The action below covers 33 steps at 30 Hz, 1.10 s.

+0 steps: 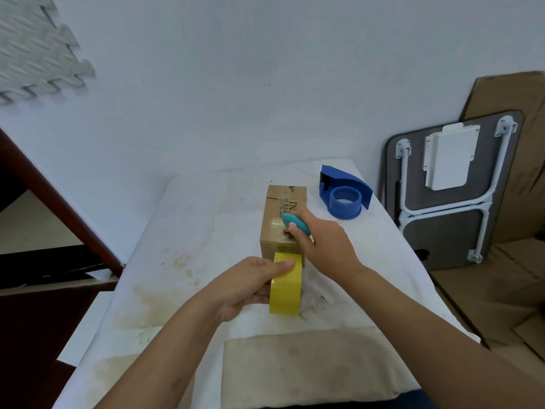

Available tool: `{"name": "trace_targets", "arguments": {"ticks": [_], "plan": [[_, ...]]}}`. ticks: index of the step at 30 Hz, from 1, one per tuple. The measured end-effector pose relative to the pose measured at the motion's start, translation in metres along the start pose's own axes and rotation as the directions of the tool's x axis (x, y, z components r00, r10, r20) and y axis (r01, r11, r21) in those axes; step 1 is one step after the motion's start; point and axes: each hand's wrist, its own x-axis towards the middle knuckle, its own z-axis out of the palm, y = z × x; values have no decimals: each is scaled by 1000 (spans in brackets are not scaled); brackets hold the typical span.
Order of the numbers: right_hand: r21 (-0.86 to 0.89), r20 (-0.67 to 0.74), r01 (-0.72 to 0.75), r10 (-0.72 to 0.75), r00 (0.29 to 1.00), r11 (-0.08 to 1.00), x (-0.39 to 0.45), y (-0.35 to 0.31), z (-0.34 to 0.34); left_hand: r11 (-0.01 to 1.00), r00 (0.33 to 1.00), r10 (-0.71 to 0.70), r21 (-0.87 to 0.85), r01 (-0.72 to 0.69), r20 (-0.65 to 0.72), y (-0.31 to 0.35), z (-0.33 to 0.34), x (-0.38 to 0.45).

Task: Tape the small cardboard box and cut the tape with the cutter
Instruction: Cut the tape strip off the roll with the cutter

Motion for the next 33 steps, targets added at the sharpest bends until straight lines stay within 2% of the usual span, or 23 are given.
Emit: {"name": "trace_targets", "arguments": {"ticks": [8, 20, 33], "plan": [[15, -77, -11, 12, 997, 1000, -9, -2, 11, 999, 999, 20, -39, -21, -26, -10, 2, -7], [-67, -42, -11, 8, 999, 998, -9, -2, 9, 998, 990, 55, 45, -49, -127, -8, 14, -17], [-90, -41, -6, 2, 999, 996, -6, 1, 10, 999, 993, 25, 25, -22, -117, -5, 10, -23]]}}
